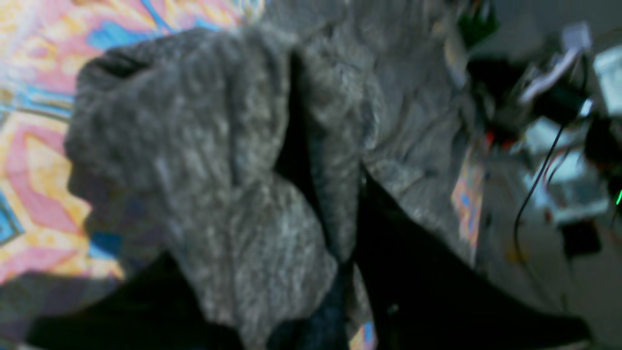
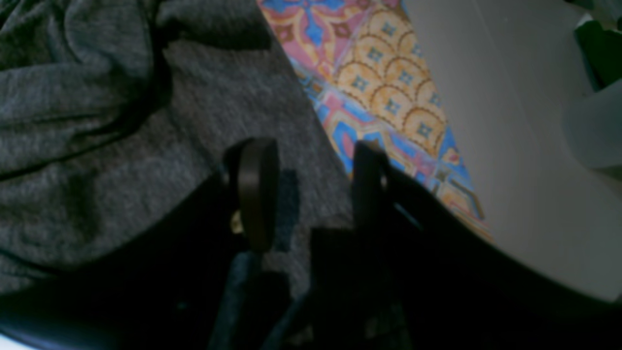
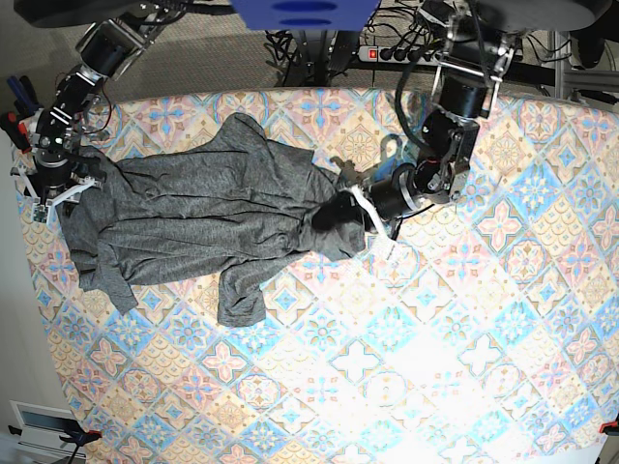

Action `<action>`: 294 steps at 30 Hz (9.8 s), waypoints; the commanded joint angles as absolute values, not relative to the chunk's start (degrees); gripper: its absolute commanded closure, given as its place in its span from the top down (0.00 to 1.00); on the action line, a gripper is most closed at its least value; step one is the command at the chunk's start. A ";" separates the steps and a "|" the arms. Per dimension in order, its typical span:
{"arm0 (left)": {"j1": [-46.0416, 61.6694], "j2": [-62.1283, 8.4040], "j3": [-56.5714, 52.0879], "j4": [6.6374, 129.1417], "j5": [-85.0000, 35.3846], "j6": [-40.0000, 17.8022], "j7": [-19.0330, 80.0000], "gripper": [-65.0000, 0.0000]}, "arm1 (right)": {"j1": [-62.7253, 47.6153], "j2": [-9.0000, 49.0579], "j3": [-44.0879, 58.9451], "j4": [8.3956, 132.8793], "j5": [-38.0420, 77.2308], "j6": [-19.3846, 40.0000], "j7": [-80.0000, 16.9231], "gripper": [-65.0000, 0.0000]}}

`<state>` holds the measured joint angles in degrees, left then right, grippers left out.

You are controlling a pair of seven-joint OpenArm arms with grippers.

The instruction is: Layout the t-shirt on the table in an organized manner, then fold the t-shirt properly

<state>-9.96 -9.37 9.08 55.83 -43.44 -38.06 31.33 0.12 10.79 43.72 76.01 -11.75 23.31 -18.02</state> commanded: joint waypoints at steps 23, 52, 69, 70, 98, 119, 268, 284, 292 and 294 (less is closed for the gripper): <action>-15.08 -17.80 -0.13 54.37 -41.19 -33.01 34.68 0.11 | -8.13 0.13 43.65 101.23 -11.30 40.00 -16.66 0.37; -14.99 -17.71 9.71 54.37 -35.82 -33.01 34.77 0.24 | -20.97 -2.86 -0.92 105.54 -14.81 40.00 -16.66 0.37; -14.73 -17.54 9.71 54.37 -35.82 -33.01 34.77 0.45 | -20.62 -2.95 -12.00 102.64 -30.90 40.00 -16.75 0.41; -14.73 -17.54 9.71 54.37 -35.82 -33.01 34.77 0.45 | -20.62 -2.95 -11.30 102.11 -31.78 40.00 -16.75 0.41; -14.64 -17.45 9.89 54.37 -35.82 -33.01 34.77 0.45 | -17.98 -2.86 -10.33 105.54 -34.07 40.00 -16.66 0.41; -14.64 -17.45 9.89 54.46 -35.82 -33.01 34.86 0.45 | -14.11 -2.86 -10.68 101.32 -34.07 40.00 -16.40 0.41; -18.24 -9.27 28.00 71.78 -11.56 -33.01 42.77 0.59 | -11.74 -7.08 4.44 112.40 -68.62 -11.82 -0.84 0.00; -20.35 -5.76 25.80 52.18 1.54 -33.10 34.86 0.03 | -11.82 -6.99 4.62 112.48 -68.62 -11.82 -1.19 0.00; -28.88 -8.13 16.13 51.30 1.71 -33.10 34.77 0.05 | -11.82 -6.99 8.13 112.40 -68.62 -11.82 -0.92 0.00; -31.43 -9.45 15.52 51.12 1.71 -33.10 34.77 0.05 | -11.91 -6.99 8.13 112.40 -68.62 -11.82 -0.92 0.00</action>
<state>-30.02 -8.93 15.86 50.50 1.26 -33.58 34.52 -12.51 -6.85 8.16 111.33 -68.55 -9.72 -1.74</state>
